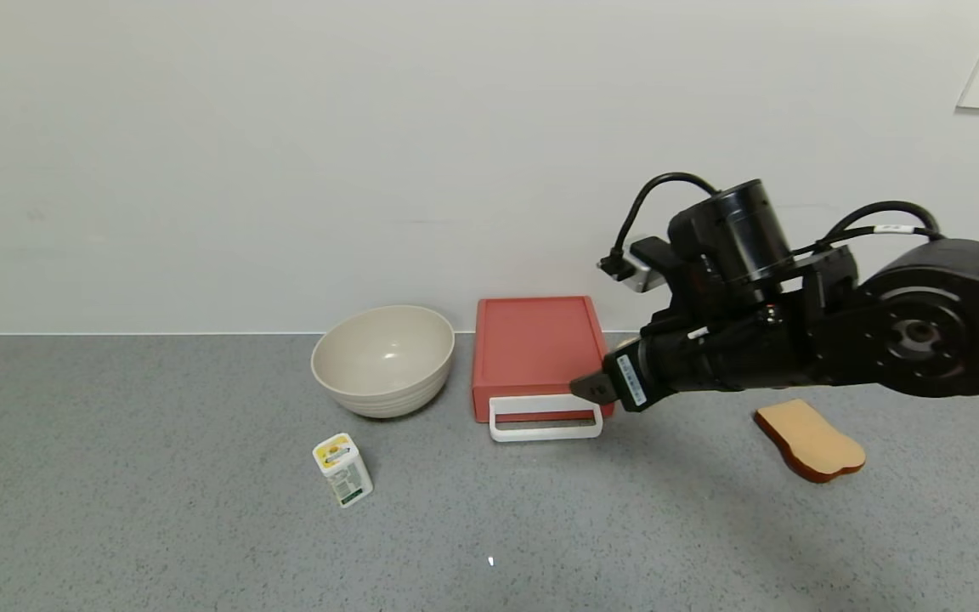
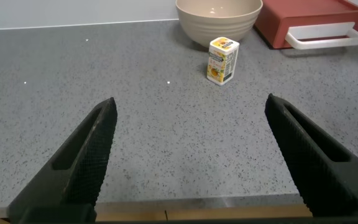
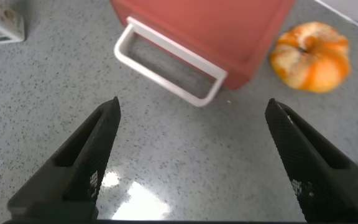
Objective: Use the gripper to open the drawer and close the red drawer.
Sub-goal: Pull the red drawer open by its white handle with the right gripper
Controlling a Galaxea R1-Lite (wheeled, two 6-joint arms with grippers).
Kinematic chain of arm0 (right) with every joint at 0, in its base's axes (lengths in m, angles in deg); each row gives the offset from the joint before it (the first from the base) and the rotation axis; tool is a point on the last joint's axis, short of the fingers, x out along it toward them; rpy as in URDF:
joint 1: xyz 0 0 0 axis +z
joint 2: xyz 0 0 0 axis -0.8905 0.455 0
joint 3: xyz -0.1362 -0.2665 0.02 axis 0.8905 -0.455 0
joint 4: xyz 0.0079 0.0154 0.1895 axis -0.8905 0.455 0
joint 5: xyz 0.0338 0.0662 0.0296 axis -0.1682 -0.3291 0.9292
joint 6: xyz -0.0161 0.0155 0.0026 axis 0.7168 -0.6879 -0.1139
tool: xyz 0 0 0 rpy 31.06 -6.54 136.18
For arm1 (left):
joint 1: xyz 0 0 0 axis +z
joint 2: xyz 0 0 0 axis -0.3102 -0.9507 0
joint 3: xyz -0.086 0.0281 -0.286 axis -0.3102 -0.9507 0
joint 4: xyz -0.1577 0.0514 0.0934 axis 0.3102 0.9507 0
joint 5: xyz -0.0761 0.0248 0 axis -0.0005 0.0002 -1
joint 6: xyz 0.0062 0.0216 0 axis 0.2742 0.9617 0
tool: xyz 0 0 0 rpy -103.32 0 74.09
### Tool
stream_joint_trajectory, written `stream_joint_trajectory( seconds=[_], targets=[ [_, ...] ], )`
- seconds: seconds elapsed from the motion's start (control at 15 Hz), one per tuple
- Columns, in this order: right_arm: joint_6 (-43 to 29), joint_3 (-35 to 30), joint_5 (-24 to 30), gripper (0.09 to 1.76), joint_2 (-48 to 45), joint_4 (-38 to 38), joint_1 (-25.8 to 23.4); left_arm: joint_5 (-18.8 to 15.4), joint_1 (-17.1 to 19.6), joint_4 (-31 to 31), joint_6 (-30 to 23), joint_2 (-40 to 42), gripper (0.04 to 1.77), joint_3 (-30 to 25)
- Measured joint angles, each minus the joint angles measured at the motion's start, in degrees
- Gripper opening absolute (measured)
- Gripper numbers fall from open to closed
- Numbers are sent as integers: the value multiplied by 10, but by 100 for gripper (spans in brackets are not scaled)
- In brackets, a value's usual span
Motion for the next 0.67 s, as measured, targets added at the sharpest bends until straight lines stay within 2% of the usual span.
stream_joint_trajectory(
  seconds=[0.2, 0.47, 0.67],
  targets=[
    [-11, 66, -4, 171, 59, 48, 29, 0, 0, 0, 0, 0, 172, 0],
    [-97, 145, -35, 171, 127, 106, 62, 0, 0, 0, 0, 0, 172, 0],
    [-200, 203, -72, 171, 172, 161, 74, 0, 0, 0, 0, 0, 172, 0]
  ],
)
